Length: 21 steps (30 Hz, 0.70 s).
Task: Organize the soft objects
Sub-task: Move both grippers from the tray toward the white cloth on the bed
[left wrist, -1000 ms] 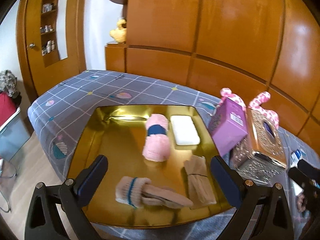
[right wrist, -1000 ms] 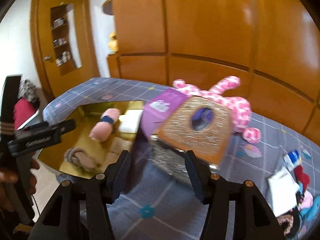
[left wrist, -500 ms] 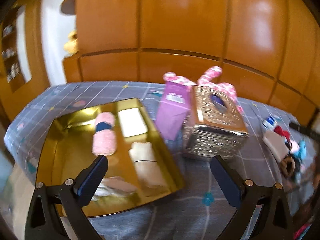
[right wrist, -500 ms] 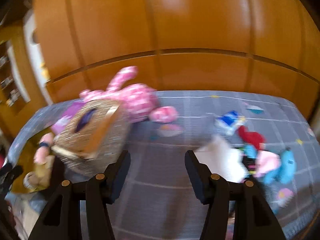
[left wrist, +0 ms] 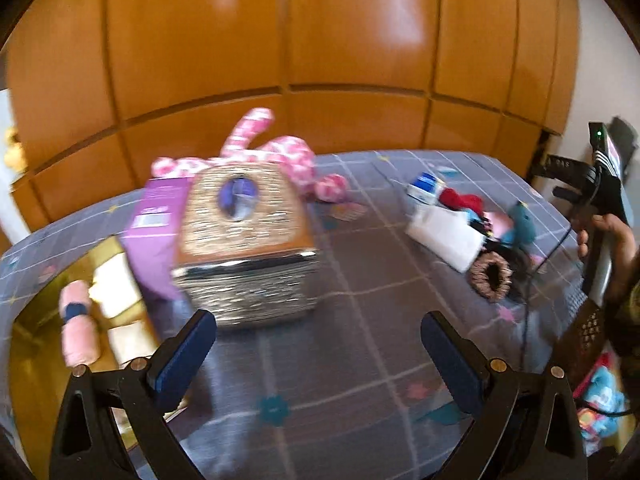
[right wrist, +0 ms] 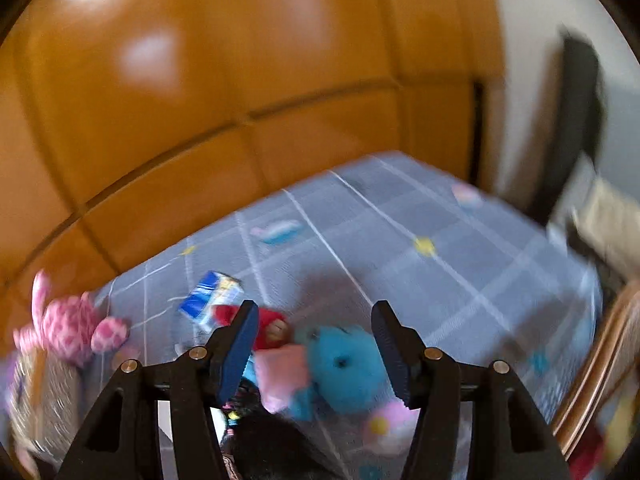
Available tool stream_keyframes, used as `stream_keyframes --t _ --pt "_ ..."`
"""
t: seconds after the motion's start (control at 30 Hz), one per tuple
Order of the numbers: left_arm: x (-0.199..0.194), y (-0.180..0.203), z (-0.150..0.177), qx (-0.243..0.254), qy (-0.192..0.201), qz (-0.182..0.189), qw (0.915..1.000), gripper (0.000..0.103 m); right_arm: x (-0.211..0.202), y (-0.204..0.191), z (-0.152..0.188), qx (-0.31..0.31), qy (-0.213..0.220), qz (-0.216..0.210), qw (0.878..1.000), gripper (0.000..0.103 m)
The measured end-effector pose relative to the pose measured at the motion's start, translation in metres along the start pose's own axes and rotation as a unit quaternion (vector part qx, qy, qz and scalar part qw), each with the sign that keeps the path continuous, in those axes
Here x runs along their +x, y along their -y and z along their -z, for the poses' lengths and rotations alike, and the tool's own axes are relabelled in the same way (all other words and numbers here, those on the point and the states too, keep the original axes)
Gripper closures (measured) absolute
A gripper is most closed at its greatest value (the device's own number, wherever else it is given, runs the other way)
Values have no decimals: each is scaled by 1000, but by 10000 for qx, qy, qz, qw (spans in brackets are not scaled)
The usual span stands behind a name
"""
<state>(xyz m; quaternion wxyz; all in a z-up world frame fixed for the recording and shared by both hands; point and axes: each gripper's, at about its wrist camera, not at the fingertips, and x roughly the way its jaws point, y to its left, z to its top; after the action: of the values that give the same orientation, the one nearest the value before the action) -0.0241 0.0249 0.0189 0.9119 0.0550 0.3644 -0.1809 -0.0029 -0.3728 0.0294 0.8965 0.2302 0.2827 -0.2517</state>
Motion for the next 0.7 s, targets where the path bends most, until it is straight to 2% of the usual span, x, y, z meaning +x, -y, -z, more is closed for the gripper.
stream_keyframes --t 0.13,0.2,0.3,0.43,0.67,0.7 --pt "34 20 -15 -11 -473 338 9983 2 -5 4 -1 67 131 -105 9998 43" --pt "50 28 -23 -98 -645 584 9962 6 -7 1 -1 -82 212 -94 9997 43" --pt "72 44 -34 -102 -815 769 9936 12 -9 -11 3 -278 215 -159 9993 43" --pt "101 68 -47 -30 -911 910 9917 15 -9 -15 5 -406 219 -237 9987 43" --pt "162 90 -65 -254 -1369 973 9855 37 -9 -8 5 -217 193 -461 9985 43" --pt "169 92 -67 -297 -1412 975 9847 42 -8 -7 5 -182 182 -494 9984 43"
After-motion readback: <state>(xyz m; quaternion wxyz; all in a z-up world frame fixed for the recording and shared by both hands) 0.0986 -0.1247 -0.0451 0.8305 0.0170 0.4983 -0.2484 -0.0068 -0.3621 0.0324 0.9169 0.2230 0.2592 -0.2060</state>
